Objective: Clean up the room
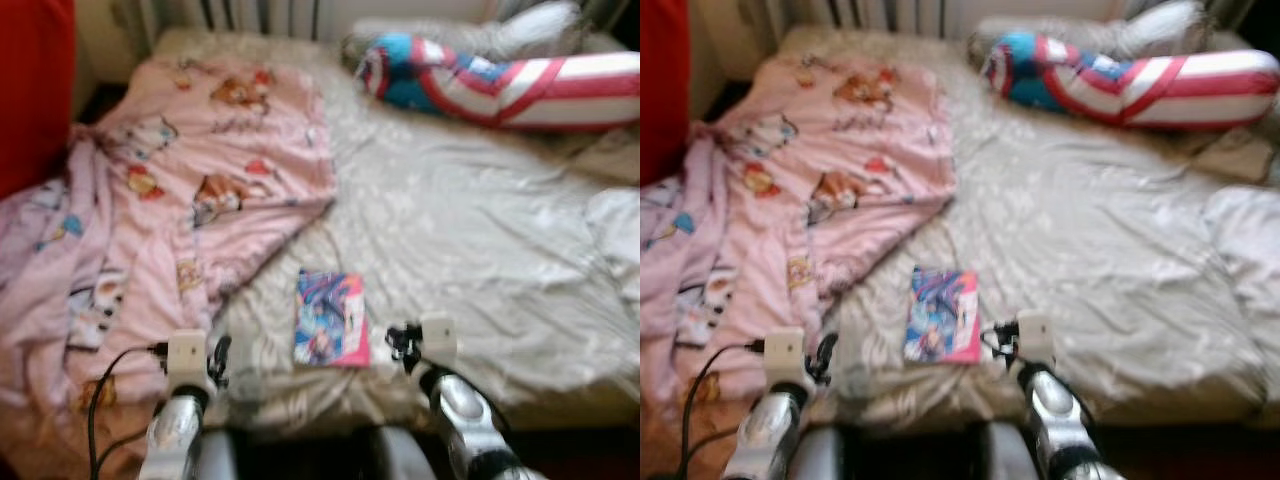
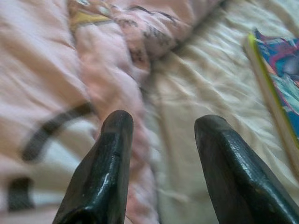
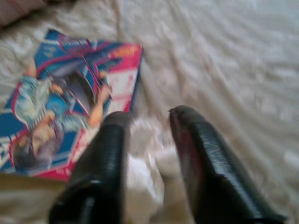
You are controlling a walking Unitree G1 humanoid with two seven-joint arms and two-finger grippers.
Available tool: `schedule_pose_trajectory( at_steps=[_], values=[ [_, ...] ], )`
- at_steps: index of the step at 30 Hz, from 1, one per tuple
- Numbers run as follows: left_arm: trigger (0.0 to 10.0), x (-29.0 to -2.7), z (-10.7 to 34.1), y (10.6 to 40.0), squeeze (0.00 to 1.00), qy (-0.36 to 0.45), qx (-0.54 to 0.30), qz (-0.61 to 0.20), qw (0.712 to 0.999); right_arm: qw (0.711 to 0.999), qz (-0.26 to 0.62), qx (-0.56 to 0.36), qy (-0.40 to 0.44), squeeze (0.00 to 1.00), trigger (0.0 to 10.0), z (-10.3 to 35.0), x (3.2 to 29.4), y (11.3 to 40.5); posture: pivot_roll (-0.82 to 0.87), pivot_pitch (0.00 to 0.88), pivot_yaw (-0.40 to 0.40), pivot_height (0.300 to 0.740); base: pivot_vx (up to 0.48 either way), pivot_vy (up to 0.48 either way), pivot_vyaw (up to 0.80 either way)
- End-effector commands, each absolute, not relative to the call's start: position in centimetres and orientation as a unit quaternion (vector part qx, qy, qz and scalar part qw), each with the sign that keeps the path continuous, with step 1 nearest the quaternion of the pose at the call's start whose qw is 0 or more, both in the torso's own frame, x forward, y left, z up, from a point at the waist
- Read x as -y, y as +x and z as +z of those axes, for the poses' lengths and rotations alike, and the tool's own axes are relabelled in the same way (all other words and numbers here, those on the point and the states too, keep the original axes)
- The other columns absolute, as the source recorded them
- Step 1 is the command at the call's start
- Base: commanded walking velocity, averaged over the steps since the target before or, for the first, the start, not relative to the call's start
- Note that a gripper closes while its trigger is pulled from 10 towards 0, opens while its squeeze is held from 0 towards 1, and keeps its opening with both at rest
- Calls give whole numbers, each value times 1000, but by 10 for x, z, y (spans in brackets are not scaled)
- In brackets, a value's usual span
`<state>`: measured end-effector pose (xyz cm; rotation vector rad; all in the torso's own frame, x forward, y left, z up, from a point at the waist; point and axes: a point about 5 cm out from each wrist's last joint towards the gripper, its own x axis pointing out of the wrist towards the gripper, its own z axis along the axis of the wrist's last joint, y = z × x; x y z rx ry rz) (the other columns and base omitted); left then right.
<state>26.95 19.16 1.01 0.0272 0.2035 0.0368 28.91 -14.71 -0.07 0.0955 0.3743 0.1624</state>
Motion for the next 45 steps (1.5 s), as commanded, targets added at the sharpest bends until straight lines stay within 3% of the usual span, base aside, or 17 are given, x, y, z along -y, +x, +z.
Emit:
schedule_pose_trajectory(
  at_steps=[1, 11, 17, 18, 45],
  values=[
    [10000, -184, 4, 265, 0, 11, -115, 5, 993, 972, 60, -214, 69, 1000, 10000, -11, 158, 281, -113, 161, -124, 603, 0, 0, 0],
    [10000, -189, 6, 259, 0, 15, -104, 6, 994, 963, 16, -207, 173, 1000, 10000, 0, 156, 297, -81, 192, -115, 603, 0, 0, 0],
    [10000, -191, 10, 256, 0, 20, -94, 2, 995, 962, 9, -205, 180, 1000, 10000, 4, 154, 302, -60, 230, -106, 603, 0, 0, 0],
    [10000, -191, 12, 251, 0, 23, -89, -1, 996, 960, 0, -208, 190, 0, 10000, 4, 154, 302, -51, 251, -101, 603, 0, 0, 0],
    [10000, -189, 50, 210, 0, 39, -66, -15, 997, 953, -40, -193, 229, 0, 10000, 25, 154, 325, 40, 390, -62, 603, 0, 0, 0]
  ],
)
